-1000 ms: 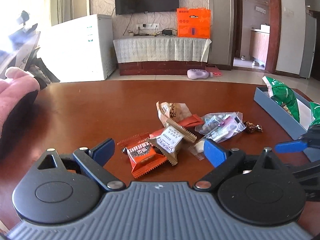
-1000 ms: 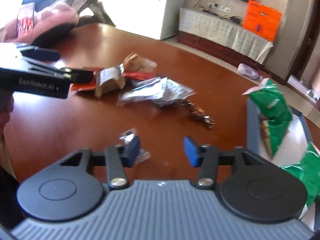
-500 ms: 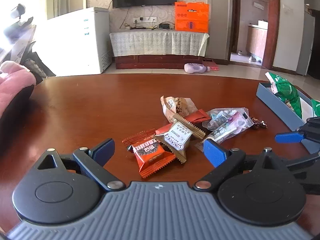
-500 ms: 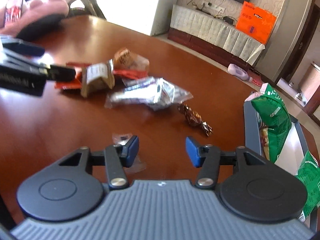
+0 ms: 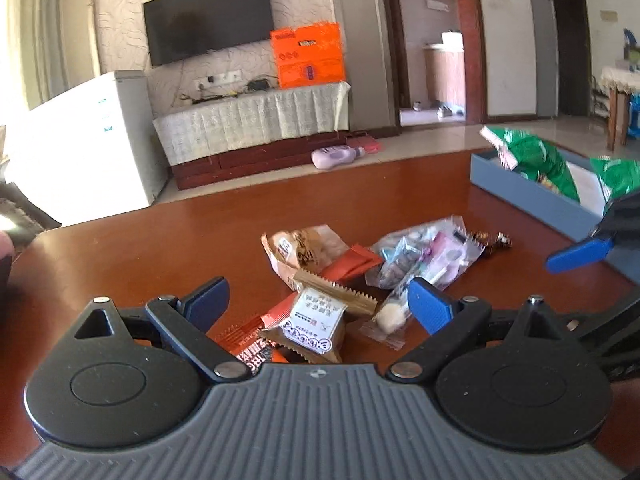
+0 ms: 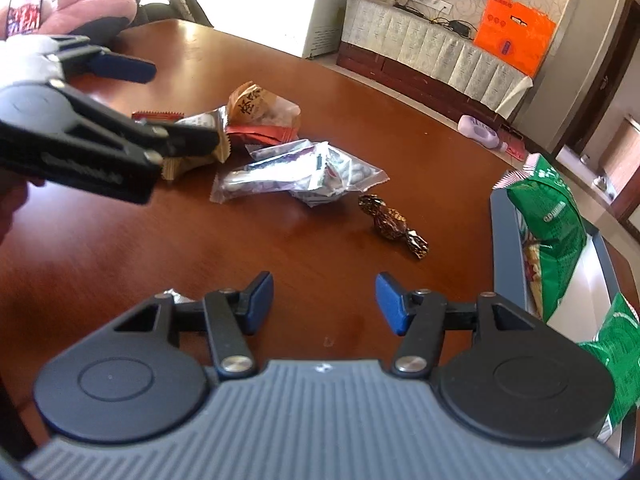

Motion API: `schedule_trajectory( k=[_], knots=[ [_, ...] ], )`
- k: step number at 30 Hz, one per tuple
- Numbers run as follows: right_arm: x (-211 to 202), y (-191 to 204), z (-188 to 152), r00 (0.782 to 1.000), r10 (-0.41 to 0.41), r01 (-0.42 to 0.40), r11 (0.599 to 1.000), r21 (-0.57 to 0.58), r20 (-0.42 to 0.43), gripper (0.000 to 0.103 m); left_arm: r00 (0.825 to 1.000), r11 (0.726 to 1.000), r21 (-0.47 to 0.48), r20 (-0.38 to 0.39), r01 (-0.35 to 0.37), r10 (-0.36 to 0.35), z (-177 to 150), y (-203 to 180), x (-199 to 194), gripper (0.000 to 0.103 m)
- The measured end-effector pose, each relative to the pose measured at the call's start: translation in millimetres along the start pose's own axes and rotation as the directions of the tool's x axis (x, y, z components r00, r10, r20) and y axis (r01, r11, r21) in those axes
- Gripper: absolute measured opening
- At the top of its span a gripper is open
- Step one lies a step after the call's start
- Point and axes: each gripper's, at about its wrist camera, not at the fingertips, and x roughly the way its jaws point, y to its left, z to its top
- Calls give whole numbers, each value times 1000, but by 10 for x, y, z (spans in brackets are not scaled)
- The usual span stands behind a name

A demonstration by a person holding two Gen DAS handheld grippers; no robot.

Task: Organize snacks
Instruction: 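Grasp the white-labeled pastry with the left tool while the right tool approaches a clear candy, then close the right tool on the small clear-wrapped candy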

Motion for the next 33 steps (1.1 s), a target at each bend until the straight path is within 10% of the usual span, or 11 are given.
schedule_trajectory(
  k=[8,15,19,28,33],
  knots=[
    [-55,-34,-27,1000,5,-5,1000,-10,-13,60,997,998,10,-39,67,-66,-58,34,200,55],
    [-104,5,-51,999,32,-32,999,-23,-9,60,992,997,55,-116,62,-56,-137,-83,335,65],
    [-91,95,-79,999,37,-38,996,-78,-17,60,990,995,36,-107,94,-90,-127,-87,337,45],
    [-173,326,-75,998,-31,45,940,-337,49,76,987,995,-24,-121,99,-102,-133,-12,335,43],
    [-346,223,-114,988,155,-148,959,-243,9,76,987,995,-25,-123,101,-104,-122,-17,338,44]
  ],
)
